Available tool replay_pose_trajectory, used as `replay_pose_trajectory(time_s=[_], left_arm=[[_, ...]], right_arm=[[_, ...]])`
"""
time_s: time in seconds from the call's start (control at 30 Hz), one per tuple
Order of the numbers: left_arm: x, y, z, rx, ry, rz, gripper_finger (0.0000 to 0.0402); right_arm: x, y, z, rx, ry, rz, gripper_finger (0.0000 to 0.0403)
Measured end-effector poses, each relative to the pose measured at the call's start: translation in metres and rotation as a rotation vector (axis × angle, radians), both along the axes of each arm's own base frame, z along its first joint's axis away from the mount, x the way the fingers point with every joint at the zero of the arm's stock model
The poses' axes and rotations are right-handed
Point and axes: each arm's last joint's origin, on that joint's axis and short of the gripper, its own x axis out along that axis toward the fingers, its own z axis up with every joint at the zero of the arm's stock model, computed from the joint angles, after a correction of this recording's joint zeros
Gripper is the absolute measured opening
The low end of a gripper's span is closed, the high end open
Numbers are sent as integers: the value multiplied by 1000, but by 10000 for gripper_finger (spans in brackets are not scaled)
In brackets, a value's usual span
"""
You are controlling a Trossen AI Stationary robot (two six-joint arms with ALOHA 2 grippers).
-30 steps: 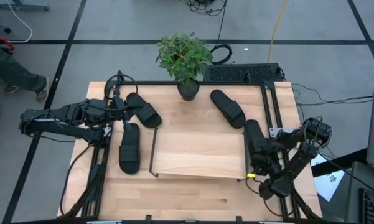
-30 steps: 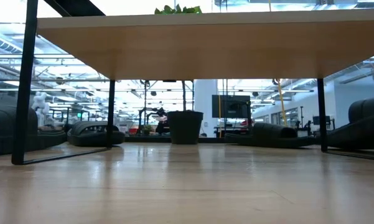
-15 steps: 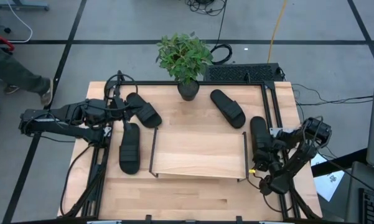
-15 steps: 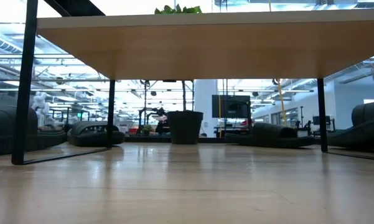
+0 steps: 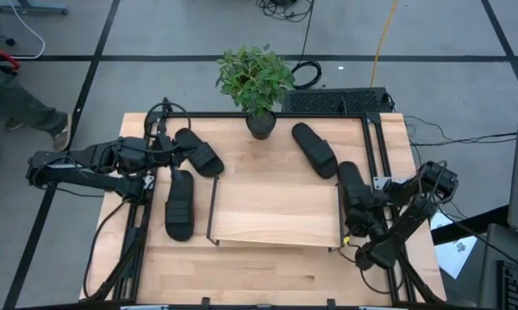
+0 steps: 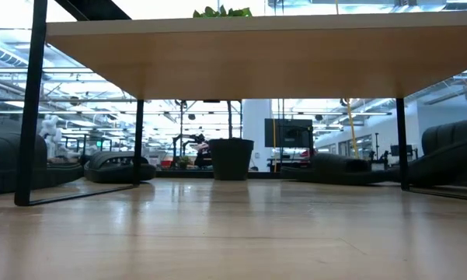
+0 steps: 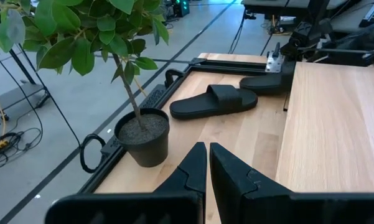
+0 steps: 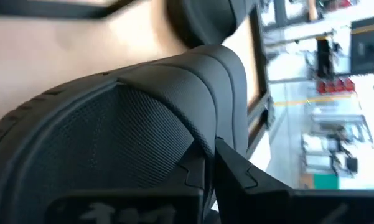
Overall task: Pick and place slides into the shelf
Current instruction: Put the black slipper on the shelf
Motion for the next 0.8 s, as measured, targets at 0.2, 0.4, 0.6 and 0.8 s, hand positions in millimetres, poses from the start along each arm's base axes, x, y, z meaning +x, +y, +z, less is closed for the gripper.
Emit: replay_pose_trajectory(time_s=[0.2, 0.4, 0.6, 0.8], left_arm=[[0, 0, 0, -6, -3, 2, 21], [0, 0, 0, -45, -19, 15, 21], [0, 0, 0, -52, -23, 18, 21], [0, 0, 0, -43, -19, 15, 21]], right_arm=[[8, 18, 14, 71, -57, 42, 1], [7, 22, 19, 112, -60, 29, 1], [-11, 17, 24, 160, -45, 7, 1], [-22, -7, 29, 172, -96, 15, 1]])
